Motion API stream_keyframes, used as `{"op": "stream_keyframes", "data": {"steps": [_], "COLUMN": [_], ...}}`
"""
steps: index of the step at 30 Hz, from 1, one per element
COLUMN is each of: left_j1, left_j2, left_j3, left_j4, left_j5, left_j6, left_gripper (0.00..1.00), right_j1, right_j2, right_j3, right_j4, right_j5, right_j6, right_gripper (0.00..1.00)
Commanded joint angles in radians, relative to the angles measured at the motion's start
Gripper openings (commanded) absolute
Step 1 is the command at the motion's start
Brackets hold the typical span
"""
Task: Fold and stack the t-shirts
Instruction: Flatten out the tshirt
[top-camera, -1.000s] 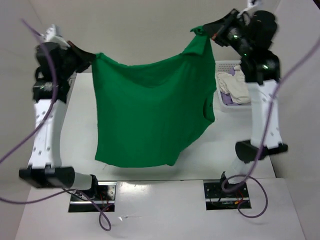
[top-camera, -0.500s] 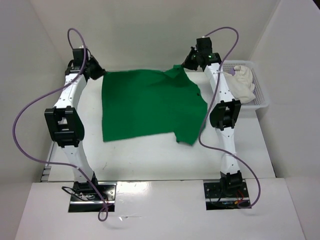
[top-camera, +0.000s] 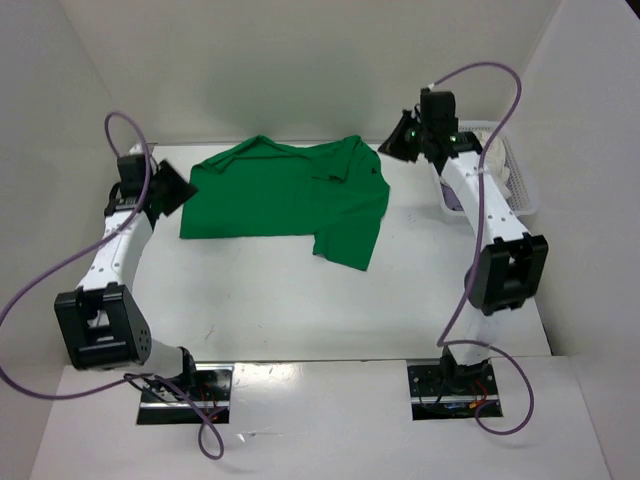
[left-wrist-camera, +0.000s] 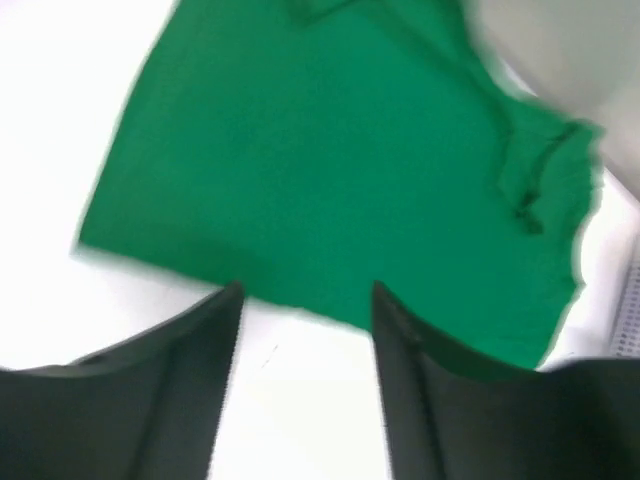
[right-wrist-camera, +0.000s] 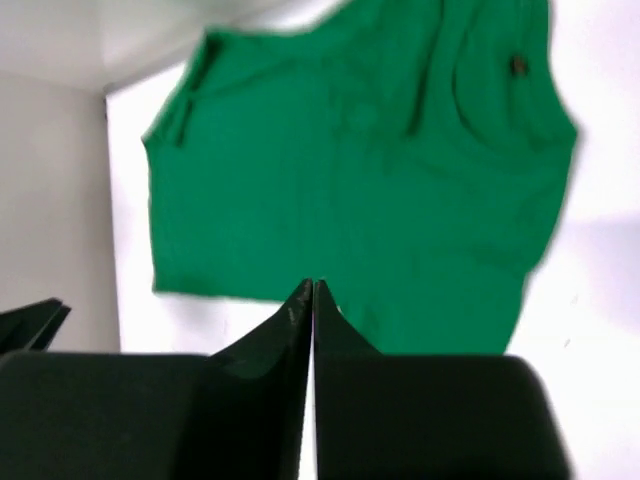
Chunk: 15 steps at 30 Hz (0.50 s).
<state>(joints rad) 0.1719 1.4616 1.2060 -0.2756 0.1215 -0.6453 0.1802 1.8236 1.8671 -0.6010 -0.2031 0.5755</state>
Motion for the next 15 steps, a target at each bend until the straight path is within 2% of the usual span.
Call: {"op": "stream_keyframes", "data": {"steps": [1,2,3,4,6,8,11,15], "left_j1": [0.044,0.054,0.076,0.093,0.135,0.155,0.176,0.176], "left_j2": [-0.05,-0.059,-0.06,-0.044,0.014,0.063,0.085,0.137], "left_j3": [-0.16,-0.198,-0.27,-0.296,-0.322,-0.338,-0.394,-0.405], "left_j4": [0.045,0.056,0.074,0.114,0.15,0.174,0.266,0.337], "left_j5": [-0.008,-0.023,-0.023,-0.011,0.032,0.041,0.041,-0.005], "left_j6": [-0.028,-0.04,-0.056,-0.086,-0.122,-0.195,-0.309,-0.39], "left_gripper": [0.52,0.45,0.34,0.32,0.32,0.43,0.46,0.49], "right_j1": [-0.005,0.016,0.028,0.028,0.041,0.041,0.041,0.041], "right_j2": [-0.119,-0.142,-0.164,-0.2,-0.257,-0.3,-0.378,-0.443], "right_j3": [-0.253,-0.372,-0.426,-0.528,-0.665,-0.741,-0.857,-0.97], "right_j4": [0.136,0.15,0.176,0.185,0.22,0.233,0.233,0.242], "right_j5": [-0.05,-0.05,-0.05,-0.041,-0.041,-0.041,0.001,-0.019], "right_j6": [0.012,0.012,0.012,0.023,0.038,0.047,0.047,0.078], "right_gripper": [0.01,0.01,0.01,0.01,0.01,0.01,0.07,0.23]}}
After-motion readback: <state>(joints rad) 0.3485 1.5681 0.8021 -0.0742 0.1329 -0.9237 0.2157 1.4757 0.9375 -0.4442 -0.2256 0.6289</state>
